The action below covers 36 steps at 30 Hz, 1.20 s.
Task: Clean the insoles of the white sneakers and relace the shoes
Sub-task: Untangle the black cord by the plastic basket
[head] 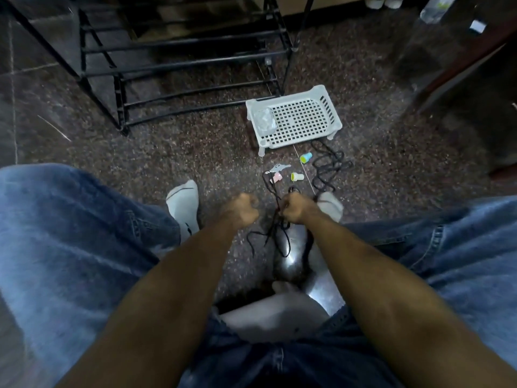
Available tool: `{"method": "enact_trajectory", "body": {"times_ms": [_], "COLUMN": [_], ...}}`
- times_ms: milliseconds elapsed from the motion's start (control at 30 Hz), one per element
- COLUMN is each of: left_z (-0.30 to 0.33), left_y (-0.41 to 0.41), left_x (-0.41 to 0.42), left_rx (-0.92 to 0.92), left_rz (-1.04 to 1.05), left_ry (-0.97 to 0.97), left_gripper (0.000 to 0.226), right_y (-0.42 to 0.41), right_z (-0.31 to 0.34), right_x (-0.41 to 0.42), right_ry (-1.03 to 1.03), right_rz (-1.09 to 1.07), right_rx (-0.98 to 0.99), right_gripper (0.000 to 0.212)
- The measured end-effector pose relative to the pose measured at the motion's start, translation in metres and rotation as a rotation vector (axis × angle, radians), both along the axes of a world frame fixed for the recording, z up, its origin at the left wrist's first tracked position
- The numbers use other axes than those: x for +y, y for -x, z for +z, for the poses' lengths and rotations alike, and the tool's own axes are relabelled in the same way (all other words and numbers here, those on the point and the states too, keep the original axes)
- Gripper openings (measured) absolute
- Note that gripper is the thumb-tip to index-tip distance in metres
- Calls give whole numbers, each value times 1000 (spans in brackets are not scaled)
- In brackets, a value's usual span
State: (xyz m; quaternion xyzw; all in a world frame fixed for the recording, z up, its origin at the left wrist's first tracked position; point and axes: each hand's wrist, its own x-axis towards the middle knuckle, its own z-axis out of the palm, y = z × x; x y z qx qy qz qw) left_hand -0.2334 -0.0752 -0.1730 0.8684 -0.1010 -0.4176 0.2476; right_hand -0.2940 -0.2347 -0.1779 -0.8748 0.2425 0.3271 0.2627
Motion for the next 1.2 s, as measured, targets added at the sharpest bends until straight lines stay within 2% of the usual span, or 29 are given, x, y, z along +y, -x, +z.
{"method": "enact_trajectory", "body": {"times_ms": [200,300,433,533,600,633,700,767,800,867,967,1000,1100,1133,1200], "left_z": [-41,-60,-77,-84,-90,-90,-88,-85,-83,-74,-59,-53,-31,-22,1], "left_y": [1,3,10,11,9,7,5,0,-3,-5,-7,-10,-22,-28,-41], "left_x": [-11,-7,-3,1,3,5,6,4,2,-6,-14,-16,-22,-24,-26], "left_rx": [-2,20,95,154,141,123,108,115,111,53,39,26,2,12,18], "left_rz": [-16,-38,5,17,1,-4,8,44,54,69,127,93,37,68,183], "left_ry": [-42,-101,-90,-69,-88,-88,-66,-53,-46,53,383,432,473,490,536], "left_gripper": [32,28,10,28,13,13,16,14,15,28,59,57,19,13,18], "right_y": [5,1,-2,-4,-8,-11,-15,-18,-17,-19,-24,-28,-45,-52,-65], "right_z": [-44,-63,-76,-93,-96,-94,-87,-77,-72,-60,-24,-9,36,48,76], "right_x": [-11,-8,3,11,11,9,6,6,6,5,0,-3,-17,-25,-38], "right_ry": [18,47,158,194,173,147,48,-95,-152,-293,-492,-525,-570,-554,-470], "right_rz": [-28,-57,-94,-63,-10,18,7,-88,-134,-240,-270,-230,-142,-139,-155], "right_rx": [64,77,52,45,71,93,119,99,74,18,-56,-72,-149,-186,-304], "right_gripper": [18,26,46,48,44,44,41,17,11,26,36,34,30,29,27]}}
